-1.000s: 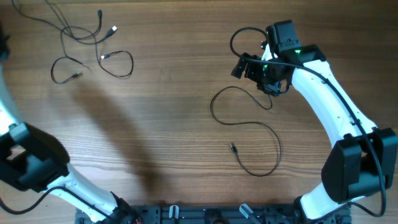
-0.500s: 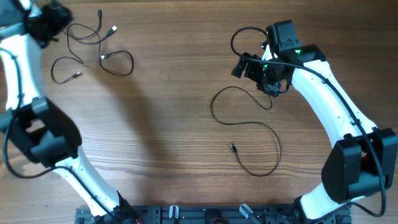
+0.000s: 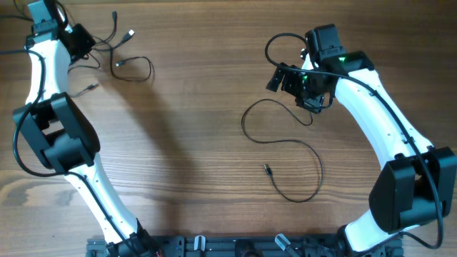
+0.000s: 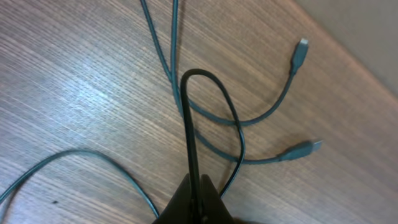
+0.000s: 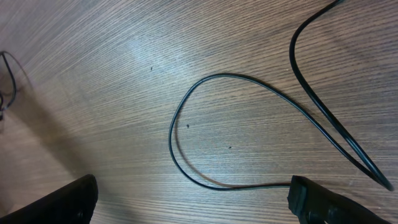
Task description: Untangle cables
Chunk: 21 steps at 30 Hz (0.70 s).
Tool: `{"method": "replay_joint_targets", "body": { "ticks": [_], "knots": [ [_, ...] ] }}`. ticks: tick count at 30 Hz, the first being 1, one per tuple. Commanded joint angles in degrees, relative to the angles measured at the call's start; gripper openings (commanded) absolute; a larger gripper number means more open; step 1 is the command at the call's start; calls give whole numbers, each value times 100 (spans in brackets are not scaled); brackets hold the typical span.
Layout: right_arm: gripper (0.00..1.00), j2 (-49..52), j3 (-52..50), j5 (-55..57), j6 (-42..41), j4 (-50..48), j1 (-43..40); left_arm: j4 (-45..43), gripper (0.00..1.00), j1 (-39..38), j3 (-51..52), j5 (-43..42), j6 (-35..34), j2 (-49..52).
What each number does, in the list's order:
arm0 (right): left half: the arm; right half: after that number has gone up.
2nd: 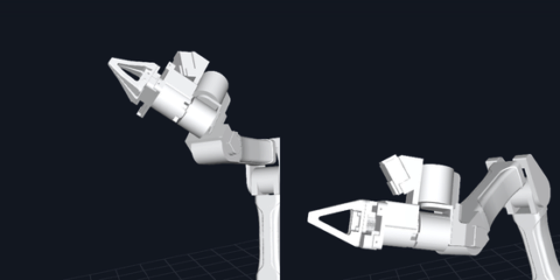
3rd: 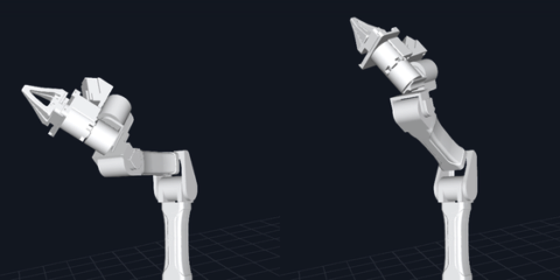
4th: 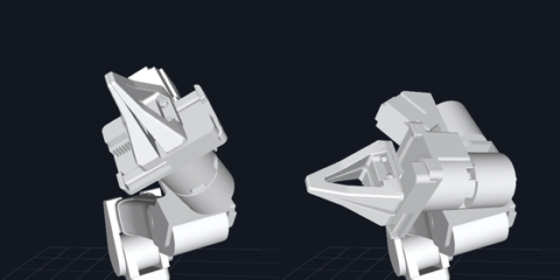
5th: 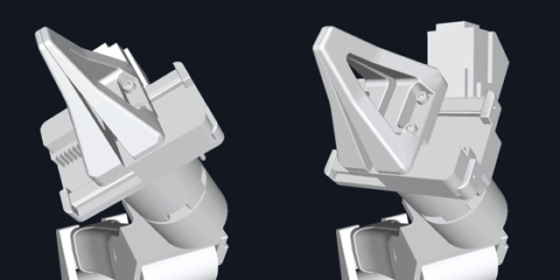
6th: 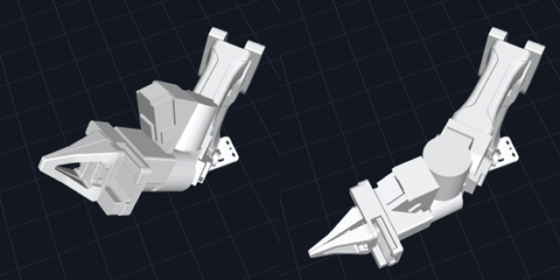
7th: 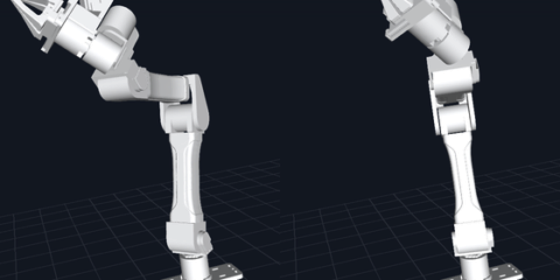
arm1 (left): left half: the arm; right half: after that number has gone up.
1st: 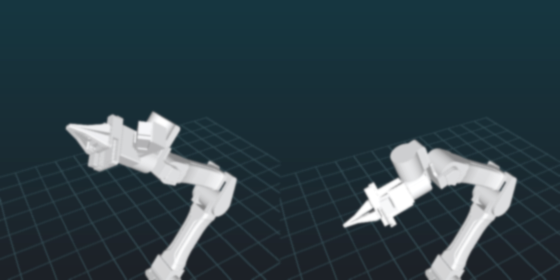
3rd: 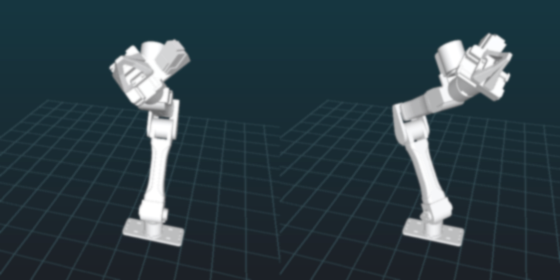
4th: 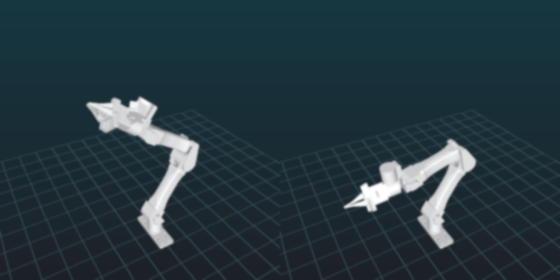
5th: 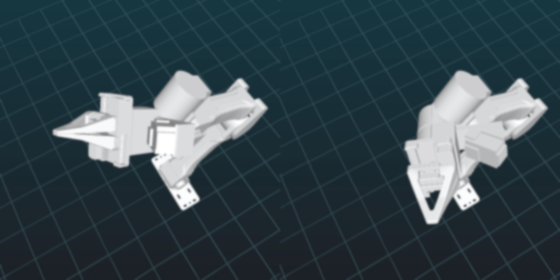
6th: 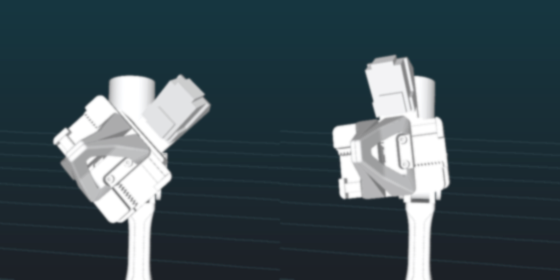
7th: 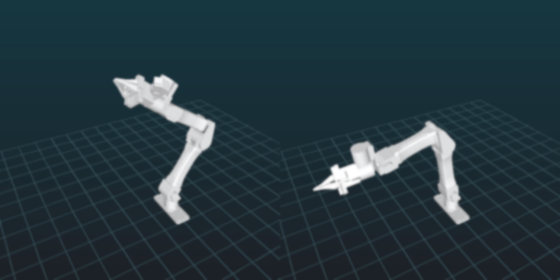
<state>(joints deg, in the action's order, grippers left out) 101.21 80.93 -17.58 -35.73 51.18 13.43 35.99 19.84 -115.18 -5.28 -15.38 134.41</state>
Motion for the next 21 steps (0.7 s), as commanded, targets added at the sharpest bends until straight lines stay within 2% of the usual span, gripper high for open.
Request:
{"method": "replay_joint_targets", "body": {
  "ticks": [1, 5, 11, 13, 19, 20, 21],
  "knots": [
    [100, -28, -4, -9, -26, 9, 28, -103, 4, 240, -26, -131, -962, -542],
    [100, -28, -4, -9, -26, 7, 28, -146, 4, 697, -26, -136, -1882, -1329],
    [100, -28, -4, -11, -31, 33, 28, 127, 4, 1233, -22, -107, -2291, -1460],
    [100, -28, -4, -9, -28, 48, 28, 116, 4, 1379, -24, 151, -2308, -1456],
    [100, -28, -4, -9, -31, 44, 28, 11, 4, 1421, -24, 509, -2304, -1248],
    [100, -28, -4, -9, -28, 61, 28, -26, 9, 1421, -22, 566, -2304, -1174],
    [100, -28, -4, -9, -28, 92, 28, -52, 27, 1421, -24, 581, -2304, -1102]
  ]
}}
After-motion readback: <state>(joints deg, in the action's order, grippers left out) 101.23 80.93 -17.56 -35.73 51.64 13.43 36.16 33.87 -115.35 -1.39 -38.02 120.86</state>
